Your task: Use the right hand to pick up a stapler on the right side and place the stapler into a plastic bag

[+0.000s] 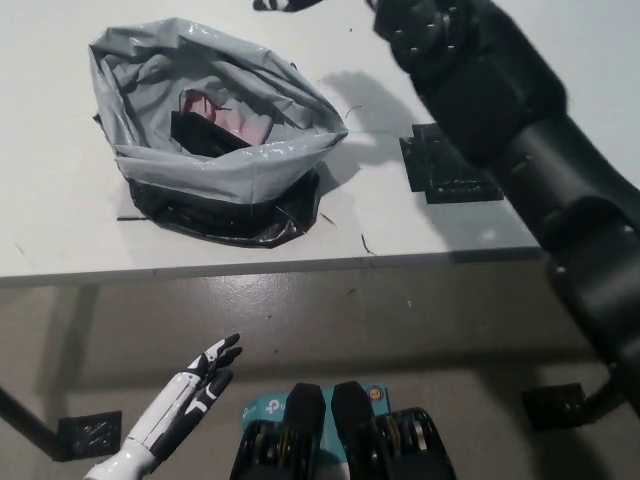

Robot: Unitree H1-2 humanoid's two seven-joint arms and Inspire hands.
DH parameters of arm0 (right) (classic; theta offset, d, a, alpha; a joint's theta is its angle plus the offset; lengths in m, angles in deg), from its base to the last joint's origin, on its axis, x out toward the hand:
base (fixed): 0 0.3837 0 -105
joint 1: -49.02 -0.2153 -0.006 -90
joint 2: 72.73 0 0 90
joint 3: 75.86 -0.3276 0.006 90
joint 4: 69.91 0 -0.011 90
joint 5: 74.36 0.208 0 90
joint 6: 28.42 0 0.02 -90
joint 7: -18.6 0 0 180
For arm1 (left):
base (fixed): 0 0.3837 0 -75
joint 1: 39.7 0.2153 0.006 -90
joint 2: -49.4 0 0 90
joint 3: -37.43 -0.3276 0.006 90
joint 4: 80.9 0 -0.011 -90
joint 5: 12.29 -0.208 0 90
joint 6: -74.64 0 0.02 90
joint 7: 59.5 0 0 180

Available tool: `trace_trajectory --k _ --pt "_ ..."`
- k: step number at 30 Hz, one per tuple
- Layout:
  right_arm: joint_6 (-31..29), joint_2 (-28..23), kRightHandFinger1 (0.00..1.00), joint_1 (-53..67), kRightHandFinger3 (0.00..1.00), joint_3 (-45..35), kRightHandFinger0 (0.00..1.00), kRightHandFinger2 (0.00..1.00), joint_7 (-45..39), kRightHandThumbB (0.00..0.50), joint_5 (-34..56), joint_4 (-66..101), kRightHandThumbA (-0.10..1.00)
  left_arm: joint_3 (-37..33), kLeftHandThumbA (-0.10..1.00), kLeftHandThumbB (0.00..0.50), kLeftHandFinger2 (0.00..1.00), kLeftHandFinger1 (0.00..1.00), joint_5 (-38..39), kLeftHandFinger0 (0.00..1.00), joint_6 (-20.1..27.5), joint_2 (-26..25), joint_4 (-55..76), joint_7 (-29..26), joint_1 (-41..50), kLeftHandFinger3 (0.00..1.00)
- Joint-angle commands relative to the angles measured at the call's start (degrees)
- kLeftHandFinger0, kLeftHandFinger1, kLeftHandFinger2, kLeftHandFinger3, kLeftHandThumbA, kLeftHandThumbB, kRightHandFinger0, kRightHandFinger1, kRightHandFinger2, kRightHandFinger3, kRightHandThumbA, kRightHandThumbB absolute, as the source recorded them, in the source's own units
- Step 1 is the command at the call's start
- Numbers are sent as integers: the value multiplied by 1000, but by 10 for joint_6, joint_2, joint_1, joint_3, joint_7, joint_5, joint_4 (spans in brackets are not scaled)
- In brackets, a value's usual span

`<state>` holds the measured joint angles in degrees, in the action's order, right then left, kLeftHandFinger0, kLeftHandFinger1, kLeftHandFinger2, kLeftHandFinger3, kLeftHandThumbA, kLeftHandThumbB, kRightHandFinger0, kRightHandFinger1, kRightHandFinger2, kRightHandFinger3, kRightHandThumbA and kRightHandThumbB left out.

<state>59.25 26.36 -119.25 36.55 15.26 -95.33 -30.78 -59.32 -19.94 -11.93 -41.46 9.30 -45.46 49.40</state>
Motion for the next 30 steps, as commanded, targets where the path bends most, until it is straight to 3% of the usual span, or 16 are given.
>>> trace_trajectory --k 1,4,7,10,16,20,25,28,30 --pt "81 -159 1000 52 1000 -85 1000 1000 -135 367 76 458 1000 10 1000 221 1000 1000 3 1000 26 -4 8 -10 -12 1000" --pt "103 -183 1000 90 1000 -107 1000 1000 -146 378 97 532 1000 13 1000 220 1000 1000 7 1000 26 -5 5 -10 -16 1000" --pt "135 -220 1000 166 1000 -151 1000 1000 -153 384 145 647 969 14 1000 251 1000 1000 10 1000 26 -3 2 -10 -21 1000" --pt "145 -253 1000 246 1000 -195 1000 1000 -144 379 190 742 970 18 1000 242 1000 1000 17 1000 32 -3 -3 -10 -31 1000" --pt "141 -271 1000 362 1000 -248 1000 1000 -104 364 249 863 975 33 1000 227 1000 1000 39 1000 41 0 -8 -12 -43 1000" --pt "127 -255 1000 447 1000 -267 1000 1000 -54 368 273 943 897 42 1000 209 1000 1000 66 1000 38 7 -6 -8 -45 1000" --pt "105 -212 1000 535 1000 -233 1000 1000 -22 381 251 1001 946 42 1000 225 1000 1000 60 1000 34 10 -12 -10 -55 1000" --pt "100 -197 1000 575 1000 -214 1000 1000 -17 392 274 1007 876 41 1000 221 1000 1000 54 1000 35 9 -13 -10 -56 1000" --pt "79 -180 1000 599 1000 -200 1000 1000 -14 344 256 1006 917 42 1000 224 1000 1000 56 1000 35 11 -14 -9 -56 1000"
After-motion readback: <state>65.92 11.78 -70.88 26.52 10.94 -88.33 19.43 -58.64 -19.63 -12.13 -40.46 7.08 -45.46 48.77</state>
